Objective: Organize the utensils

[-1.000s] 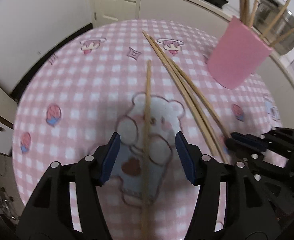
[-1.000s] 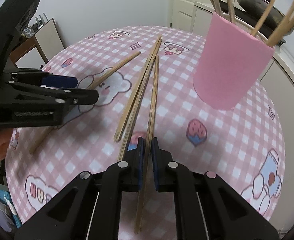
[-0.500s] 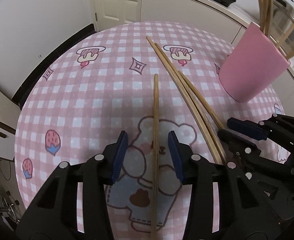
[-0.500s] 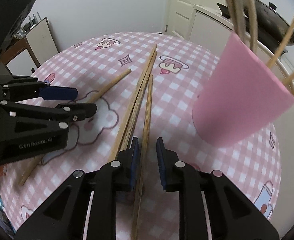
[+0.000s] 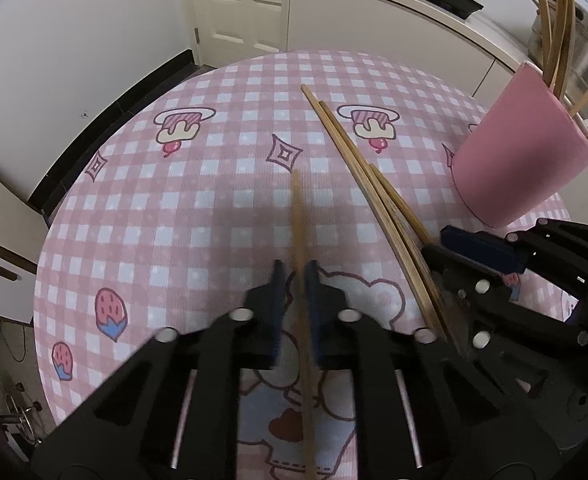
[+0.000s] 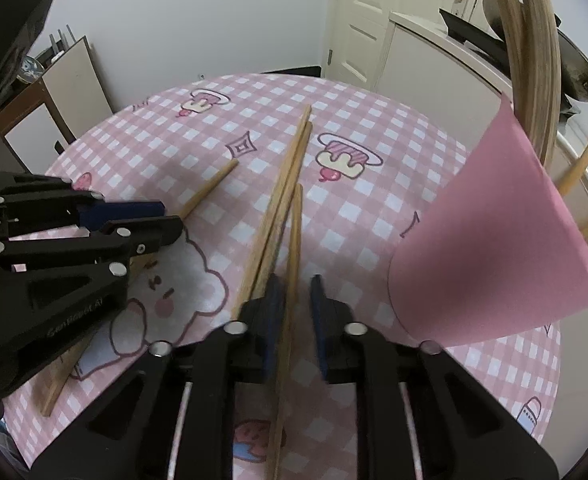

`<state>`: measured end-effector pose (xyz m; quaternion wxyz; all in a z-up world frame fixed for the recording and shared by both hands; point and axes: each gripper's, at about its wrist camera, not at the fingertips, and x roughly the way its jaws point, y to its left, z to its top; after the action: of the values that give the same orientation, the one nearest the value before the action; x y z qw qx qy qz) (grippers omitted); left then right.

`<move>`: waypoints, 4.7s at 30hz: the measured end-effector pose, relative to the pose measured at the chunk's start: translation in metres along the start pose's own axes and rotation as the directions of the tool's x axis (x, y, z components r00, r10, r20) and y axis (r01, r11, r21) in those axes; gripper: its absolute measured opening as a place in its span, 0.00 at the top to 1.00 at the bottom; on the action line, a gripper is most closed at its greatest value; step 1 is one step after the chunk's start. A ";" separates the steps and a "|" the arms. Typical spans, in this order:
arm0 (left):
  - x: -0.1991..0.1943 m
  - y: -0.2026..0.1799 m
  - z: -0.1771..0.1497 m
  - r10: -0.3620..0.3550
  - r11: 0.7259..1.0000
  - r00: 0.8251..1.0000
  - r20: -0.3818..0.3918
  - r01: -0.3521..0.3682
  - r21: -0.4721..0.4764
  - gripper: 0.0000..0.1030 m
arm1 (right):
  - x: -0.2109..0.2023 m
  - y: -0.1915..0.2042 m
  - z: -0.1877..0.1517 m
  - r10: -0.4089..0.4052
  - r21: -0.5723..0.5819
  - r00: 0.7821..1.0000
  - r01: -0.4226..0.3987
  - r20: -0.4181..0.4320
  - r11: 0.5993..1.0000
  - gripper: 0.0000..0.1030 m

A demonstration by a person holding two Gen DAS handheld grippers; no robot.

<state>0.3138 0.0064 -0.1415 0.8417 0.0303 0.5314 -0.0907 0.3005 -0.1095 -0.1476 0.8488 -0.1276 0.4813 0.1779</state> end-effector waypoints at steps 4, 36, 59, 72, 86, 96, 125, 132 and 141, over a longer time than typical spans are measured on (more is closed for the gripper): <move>-0.007 0.006 -0.004 -0.006 1.000 1.000 0.016 0.007 -0.023 0.93 | -0.010 0.003 0.001 0.015 0.003 0.999 -0.015 0.033 1.000 0.96; -0.028 0.014 -0.013 -0.044 0.997 0.999 0.023 0.045 -0.055 0.93 | 0.005 -0.002 0.003 -0.002 0.028 0.999 0.003 -0.044 1.000 0.86; 0.000 0.014 -0.005 0.028 0.998 0.999 -0.032 -0.029 -0.053 0.70 | 0.005 -0.002 0.004 0.007 0.025 0.999 -0.007 -0.037 1.000 0.85; 0.005 0.002 -0.001 0.047 0.999 0.999 -0.013 -0.048 -0.018 0.93 | 0.008 -0.001 0.009 0.003 0.023 0.999 -0.002 -0.046 1.000 0.85; -0.026 0.002 -0.006 0.003 1.000 0.999 0.054 -0.002 -0.019 0.94 | 0.003 0.002 0.007 -0.008 0.014 1.000 0.008 -0.010 1.000 0.95; -0.073 0.003 -0.012 -0.024 0.999 0.987 0.159 0.030 -0.032 0.94 | -0.041 0.010 0.006 0.007 -0.011 0.995 -0.006 0.099 1.000 0.96; -0.198 -0.029 -0.059 -0.020 1.000 0.808 0.589 0.025 0.001 0.94 | -0.174 -0.006 -0.049 -0.013 0.071 0.775 -0.041 0.632 0.997 0.96; -0.199 -0.033 -0.062 0.005 1.000 0.815 0.580 -0.006 0.000 0.94 | -0.184 -0.002 -0.064 -0.007 0.070 0.764 -0.051 0.645 0.996 0.96; -0.200 -0.043 -0.067 0.020 0.999 0.812 0.584 -0.039 0.020 0.94 | -0.191 -0.007 -0.072 0.005 0.062 0.767 -0.058 0.642 0.996 0.96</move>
<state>0.1626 -0.0018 0.0117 0.9648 0.0221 0.2460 -0.0909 0.1576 -0.1778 -0.0186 0.9632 -0.0181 0.1717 0.2060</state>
